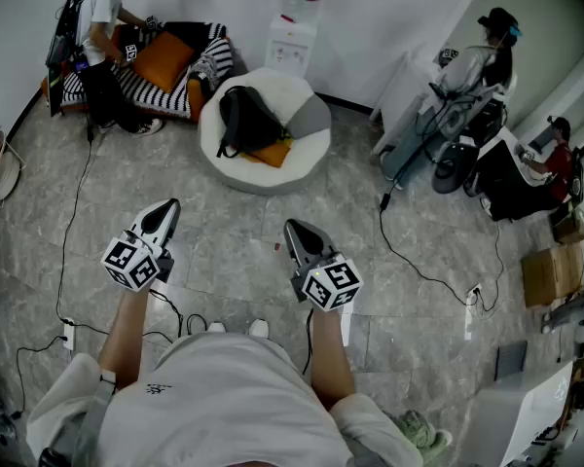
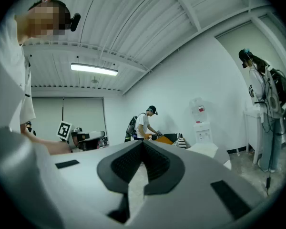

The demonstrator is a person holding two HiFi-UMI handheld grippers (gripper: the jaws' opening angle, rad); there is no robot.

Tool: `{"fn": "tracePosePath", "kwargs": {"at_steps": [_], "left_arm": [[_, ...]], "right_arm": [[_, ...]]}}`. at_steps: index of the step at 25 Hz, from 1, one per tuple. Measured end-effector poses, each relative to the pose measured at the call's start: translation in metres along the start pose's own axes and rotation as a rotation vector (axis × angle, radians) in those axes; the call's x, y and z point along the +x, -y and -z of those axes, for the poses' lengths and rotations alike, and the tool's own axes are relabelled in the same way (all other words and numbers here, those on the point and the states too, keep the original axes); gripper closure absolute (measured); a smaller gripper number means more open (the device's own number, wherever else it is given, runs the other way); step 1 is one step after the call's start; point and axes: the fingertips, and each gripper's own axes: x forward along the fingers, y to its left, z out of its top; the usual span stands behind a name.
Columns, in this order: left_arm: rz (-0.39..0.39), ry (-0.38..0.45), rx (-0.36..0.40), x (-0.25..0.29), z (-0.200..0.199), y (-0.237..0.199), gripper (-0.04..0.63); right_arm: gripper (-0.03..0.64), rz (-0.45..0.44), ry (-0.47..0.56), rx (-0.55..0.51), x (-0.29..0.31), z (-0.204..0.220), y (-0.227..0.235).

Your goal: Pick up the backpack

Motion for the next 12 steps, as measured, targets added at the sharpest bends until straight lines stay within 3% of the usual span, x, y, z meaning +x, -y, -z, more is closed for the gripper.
{"fn": "tracePosePath", "kwargs": {"at_steps": [12], "left_arm": [[-0.007,0.016,0.014,0.039,0.002,0.02,0.594]], "right_arm": [[0.612,-0.006,0.012,0.001,-0.011,-0.003,0.041]]}}
